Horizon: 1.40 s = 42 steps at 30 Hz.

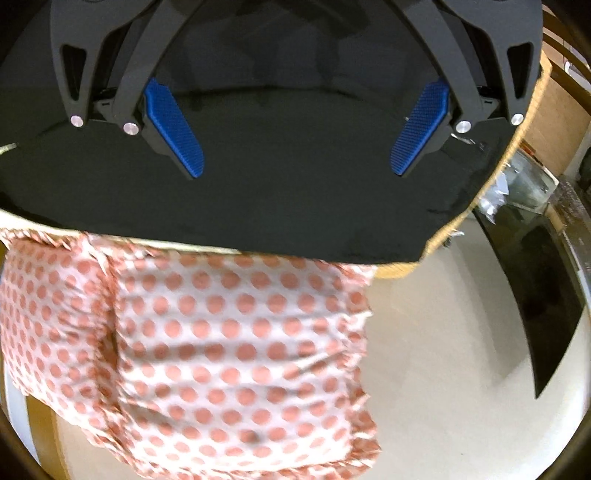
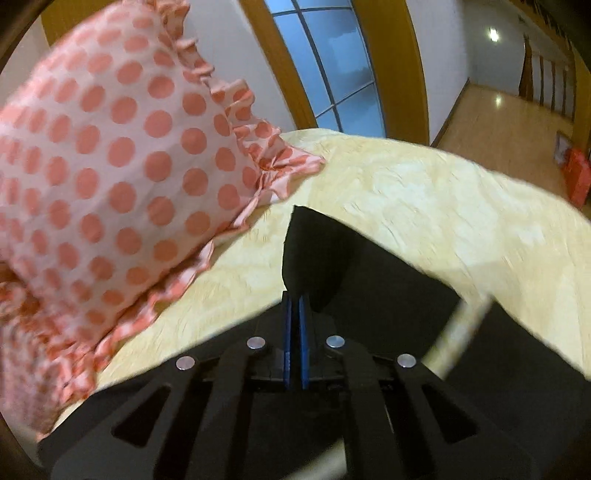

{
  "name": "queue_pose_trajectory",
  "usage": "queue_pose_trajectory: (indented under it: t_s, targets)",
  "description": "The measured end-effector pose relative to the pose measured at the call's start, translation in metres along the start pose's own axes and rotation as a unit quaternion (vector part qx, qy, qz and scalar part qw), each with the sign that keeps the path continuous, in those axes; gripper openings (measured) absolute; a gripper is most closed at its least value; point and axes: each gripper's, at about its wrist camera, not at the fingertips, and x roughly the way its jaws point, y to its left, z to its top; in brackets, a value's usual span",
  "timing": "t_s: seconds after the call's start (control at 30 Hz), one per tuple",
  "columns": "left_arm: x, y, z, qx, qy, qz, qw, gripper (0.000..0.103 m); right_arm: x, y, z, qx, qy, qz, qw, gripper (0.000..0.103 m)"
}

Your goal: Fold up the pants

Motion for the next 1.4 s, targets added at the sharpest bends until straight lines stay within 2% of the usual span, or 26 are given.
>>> queue_pose_trajectory:
  t_s: [0.1,0.17,0.23,0.4,0.5,0.63,0.67,0.77,0.8,0.93,0.97,1.03,1.07,1.1,1.2,1.27,1.4]
  targets:
    - [0.015,0.02,0.017,-0.019,-0.001,0.0,0.9998,0.101,-0.031,-0.02,-0.023,0.004,-0.005,0.018,1.0,0.003]
    - [0.025,0.028,0.027,-0.025,-0.018,-0.005,0.9995,0.101,-0.049,-0.036,-0.039,0.015,-0.003,0.029,0.999,0.003]
    - [0.039,0.032,0.038,-0.027,-0.029,0.005,0.9992,0.101,-0.055,-0.05,-0.046,0.019,-0.003,0.034,0.999,0.003]
    - [0.098,0.033,0.078,-0.033,0.025,0.012,0.9991,0.101,-0.065,-0.06,-0.045,0.009,-0.015,0.037,0.999,0.003]
    - [0.126,0.029,0.088,-0.041,0.055,0.007,0.9976,0.101,-0.084,-0.069,-0.049,0.007,-0.042,0.025,0.999,0.003]
    - [0.162,0.011,0.099,-0.035,0.088,0.008,0.9955,0.101,-0.087,-0.073,-0.055,-0.001,-0.035,0.024,0.999,0.003]
    - [0.172,0.008,0.101,-0.032,0.098,0.014,0.9945,0.099,-0.084,-0.074,-0.057,-0.002,-0.032,0.022,0.999,0.003]
    - [0.209,0.001,0.106,-0.034,0.149,0.035,0.9876,0.079,-0.079,-0.08,-0.059,0.007,-0.025,0.025,0.999,0.003]
    - [0.223,0.001,0.104,-0.045,0.177,0.038,0.9825,0.072,-0.078,-0.082,-0.059,0.009,-0.023,0.026,0.999,0.003]
    - [0.247,0.007,0.091,-0.102,0.244,0.021,0.9643,0.061,-0.075,-0.084,-0.061,0.005,-0.019,0.025,0.999,0.003]
    - [0.249,0.009,0.088,-0.113,0.25,0.019,0.9615,0.058,-0.075,-0.083,-0.061,0.003,-0.021,0.024,0.999,0.003]
    - [0.246,0.011,0.088,-0.122,0.241,0.02,0.9626,0.044,-0.075,-0.079,-0.06,-0.004,-0.026,0.021,0.999,0.003]
    - [0.244,0.013,0.088,-0.128,0.242,0.017,0.9618,0.026,-0.076,-0.078,-0.059,-0.007,-0.028,0.021,0.999,0.003]
    - [0.241,0.016,0.089,-0.137,0.242,0.011,0.9606,0.018,-0.077,-0.077,-0.058,-0.009,-0.031,0.022,0.999,0.003]
    - [0.223,0.026,0.089,-0.155,0.226,-0.01,0.9617,0.009,-0.078,-0.078,-0.056,-0.006,-0.034,0.03,0.999,0.003]
    - [0.198,0.029,0.087,-0.143,0.203,-0.01,0.9686,0.008,-0.081,-0.078,-0.055,-0.009,-0.039,0.032,0.999,0.003]
    - [0.117,0.041,0.074,-0.128,0.128,-0.026,0.9832,0.008,-0.09,-0.081,-0.051,-0.011,-0.051,0.04,0.998,0.003]
